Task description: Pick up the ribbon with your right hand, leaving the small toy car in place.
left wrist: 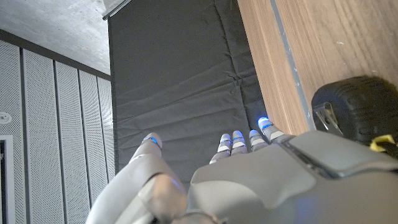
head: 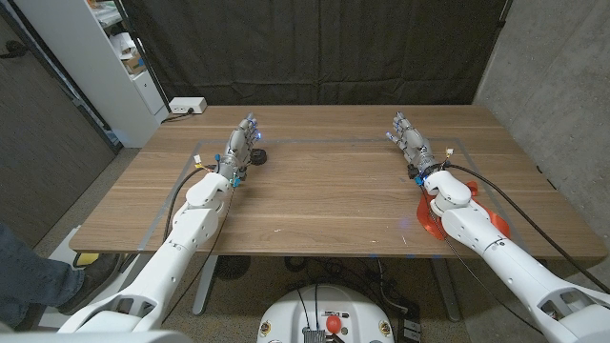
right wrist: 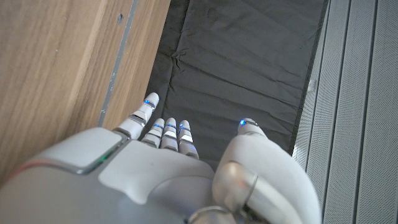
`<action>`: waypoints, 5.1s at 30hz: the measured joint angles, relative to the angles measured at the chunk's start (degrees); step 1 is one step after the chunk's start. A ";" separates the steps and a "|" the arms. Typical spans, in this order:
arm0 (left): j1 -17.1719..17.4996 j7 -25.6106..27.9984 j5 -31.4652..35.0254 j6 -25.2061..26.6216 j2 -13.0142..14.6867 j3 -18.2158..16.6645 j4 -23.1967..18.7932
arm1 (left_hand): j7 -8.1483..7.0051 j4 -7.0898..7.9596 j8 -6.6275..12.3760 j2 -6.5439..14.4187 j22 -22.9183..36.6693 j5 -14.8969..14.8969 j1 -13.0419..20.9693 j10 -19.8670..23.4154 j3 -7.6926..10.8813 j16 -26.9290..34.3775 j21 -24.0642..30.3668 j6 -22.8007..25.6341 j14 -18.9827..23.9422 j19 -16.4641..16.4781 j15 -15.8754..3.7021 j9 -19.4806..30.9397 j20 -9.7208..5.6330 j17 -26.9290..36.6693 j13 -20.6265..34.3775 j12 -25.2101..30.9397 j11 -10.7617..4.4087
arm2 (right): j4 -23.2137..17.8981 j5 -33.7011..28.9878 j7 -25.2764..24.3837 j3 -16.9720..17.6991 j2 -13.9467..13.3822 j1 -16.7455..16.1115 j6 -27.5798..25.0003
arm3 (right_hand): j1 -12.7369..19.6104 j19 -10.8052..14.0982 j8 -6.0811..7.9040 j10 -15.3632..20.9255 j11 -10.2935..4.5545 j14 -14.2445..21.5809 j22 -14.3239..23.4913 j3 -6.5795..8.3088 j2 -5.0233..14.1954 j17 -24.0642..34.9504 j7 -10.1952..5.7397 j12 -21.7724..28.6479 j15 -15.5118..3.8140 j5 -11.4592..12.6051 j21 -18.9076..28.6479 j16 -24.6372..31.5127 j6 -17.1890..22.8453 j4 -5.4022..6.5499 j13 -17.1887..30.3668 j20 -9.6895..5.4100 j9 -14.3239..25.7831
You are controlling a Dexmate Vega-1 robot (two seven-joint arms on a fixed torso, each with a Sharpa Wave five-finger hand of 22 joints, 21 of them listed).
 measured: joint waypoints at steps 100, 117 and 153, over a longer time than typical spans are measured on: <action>-1.61 -6.28 5.57 4.17 -2.84 -4.68 -0.76 | 0.30 -1.11 -0.23 0.46 0.26 0.00 -0.01 -0.25 -0.47 -0.33 -3.60 0.30 -0.17 0.11 0.17 -0.01 0.56 0.13 -2.38 -0.23 0.22 | -20.07 -15.03 -11.28 9.53 -13.37 -15.88 1.00 | 4.68 1.82 0.78 1.14 -1.52 1.35 -0.02 0.08 -0.75 -2.38 -1.73 0.89 -0.73 -0.26 -4.47 1.07 2.96 -5.14 -0.14 -0.20 -0.03; -0.24 -5.91 5.53 4.95 -2.30 -4.64 -3.41 | 0.30 -1.35 -0.22 1.00 0.25 0.00 0.07 -0.55 -0.71 -0.33 -4.04 0.30 -0.17 0.11 0.17 -0.02 0.56 0.13 -2.65 -0.23 0.51 | -22.52 -16.28 -11.48 12.00 -14.42 -19.07 1.86 | 4.67 2.86 0.79 1.14 -1.52 1.88 -0.02 0.08 -0.75 -2.37 -1.73 0.89 -0.82 -0.26 -4.46 1.07 2.95 -5.13 -0.14 0.01 -0.03; 1.12 -5.93 4.92 5.94 -1.68 -3.96 -5.57 | 0.30 -1.53 -0.22 1.23 0.25 0.00 -0.16 -0.85 -0.89 -0.33 -5.09 0.29 -0.17 0.01 0.17 -0.01 1.09 0.12 -2.92 -0.23 0.21 | -25.68 -20.77 -13.60 16.97 -14.66 -25.40 2.09 | 5.05 4.49 0.78 2.08 -1.64 2.80 -0.02 0.00 -0.38 -2.36 -1.90 0.89 -1.12 -0.26 -5.09 1.51 3.75 -5.69 -0.14 -0.20 -0.03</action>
